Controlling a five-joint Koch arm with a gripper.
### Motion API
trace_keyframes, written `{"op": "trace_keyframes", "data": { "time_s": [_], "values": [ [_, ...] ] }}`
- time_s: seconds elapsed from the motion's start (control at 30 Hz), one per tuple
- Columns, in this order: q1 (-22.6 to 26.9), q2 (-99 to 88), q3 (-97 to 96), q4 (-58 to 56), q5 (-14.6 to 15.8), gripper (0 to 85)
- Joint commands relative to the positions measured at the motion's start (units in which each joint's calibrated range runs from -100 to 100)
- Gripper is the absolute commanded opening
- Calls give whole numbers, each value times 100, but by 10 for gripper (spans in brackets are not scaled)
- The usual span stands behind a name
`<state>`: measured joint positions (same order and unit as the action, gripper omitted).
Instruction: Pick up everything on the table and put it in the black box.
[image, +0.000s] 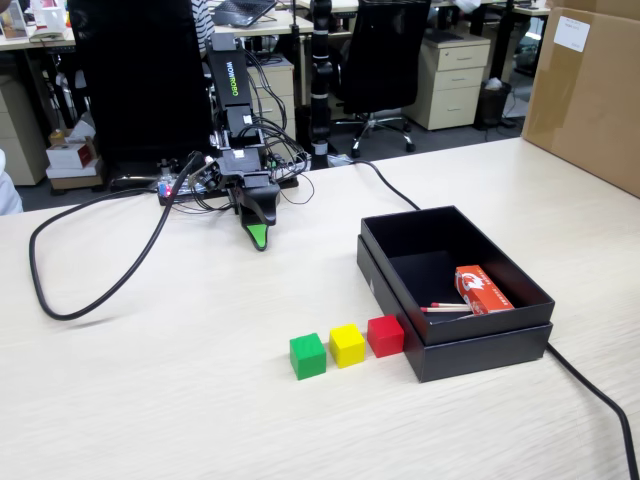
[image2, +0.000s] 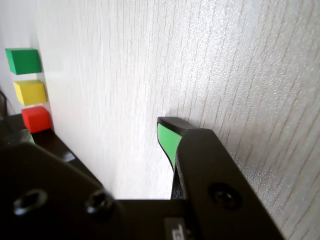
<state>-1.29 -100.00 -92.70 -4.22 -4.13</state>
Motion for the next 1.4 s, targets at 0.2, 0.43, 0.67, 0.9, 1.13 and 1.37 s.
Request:
{"op": "trace_keyframes", "data": {
  "time_s": [0.2,0.43,0.67,0.9,1.13,1.37],
  "values": [
    [0,0,-204,-178,-54,485],
    [0,0,-204,-178,-54,484],
    [-10,0,-204,-178,-54,485],
    [-59,34,-87,-187,-49,484],
    [-88,115,140,-541,-29,483],
    [-98,539,2117,-2675,-5,483]
  ]
}}
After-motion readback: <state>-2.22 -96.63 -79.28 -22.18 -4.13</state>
